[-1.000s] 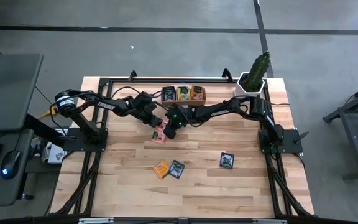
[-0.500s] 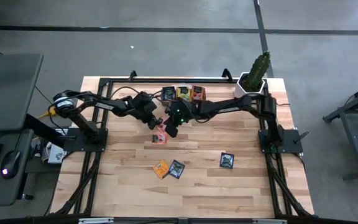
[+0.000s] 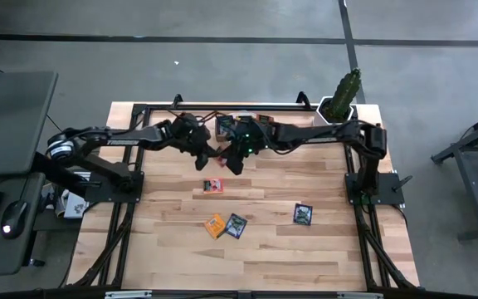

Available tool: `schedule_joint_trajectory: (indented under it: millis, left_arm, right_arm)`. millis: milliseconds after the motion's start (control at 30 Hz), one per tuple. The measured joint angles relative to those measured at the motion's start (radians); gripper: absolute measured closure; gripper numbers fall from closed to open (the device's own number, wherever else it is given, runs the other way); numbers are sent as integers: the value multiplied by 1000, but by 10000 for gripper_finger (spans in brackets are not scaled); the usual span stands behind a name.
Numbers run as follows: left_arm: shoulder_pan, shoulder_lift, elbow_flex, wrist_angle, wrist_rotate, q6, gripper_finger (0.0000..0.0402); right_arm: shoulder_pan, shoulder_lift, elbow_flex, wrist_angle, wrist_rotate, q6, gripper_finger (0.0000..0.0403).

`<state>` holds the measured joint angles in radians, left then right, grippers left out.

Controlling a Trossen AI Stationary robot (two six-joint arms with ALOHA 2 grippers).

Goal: Pick & Place Tea
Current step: Put the top orange tea bag in the right compartment of the organizer

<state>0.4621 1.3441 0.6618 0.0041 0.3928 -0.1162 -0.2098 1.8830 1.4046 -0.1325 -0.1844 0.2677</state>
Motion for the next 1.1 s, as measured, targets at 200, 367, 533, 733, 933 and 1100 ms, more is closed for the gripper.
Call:
schedule_joint_trajectory:
  millis: [200, 367, 533, 733, 933, 1100]
  left_arm:
    - [-28, -20, 116, -205, -50, 130, 401]
    - [-65, -20, 186, -315, -111, 204, 401]
    - [-108, -20, 231, -364, -170, 239, 401]
    - [-131, -21, 245, -367, -187, 248, 401]
    - [-131, -21, 245, -353, -186, 245, 401]
    - [-131, -21, 245, -326, -164, 243, 401]
  right_arm:
    - [-30, -20, 0, -26, -35, 1, 267]
    - [-54, -28, 1, -31, -64, 20, 223]
    - [-71, -30, 1, -51, -98, 20, 201]
    - [-74, -29, 1, -51, -125, 5, 198]
    - [-65, -30, 1, -49, -145, -15, 198]
    - [-64, -30, 1, -41, -169, -32, 209]
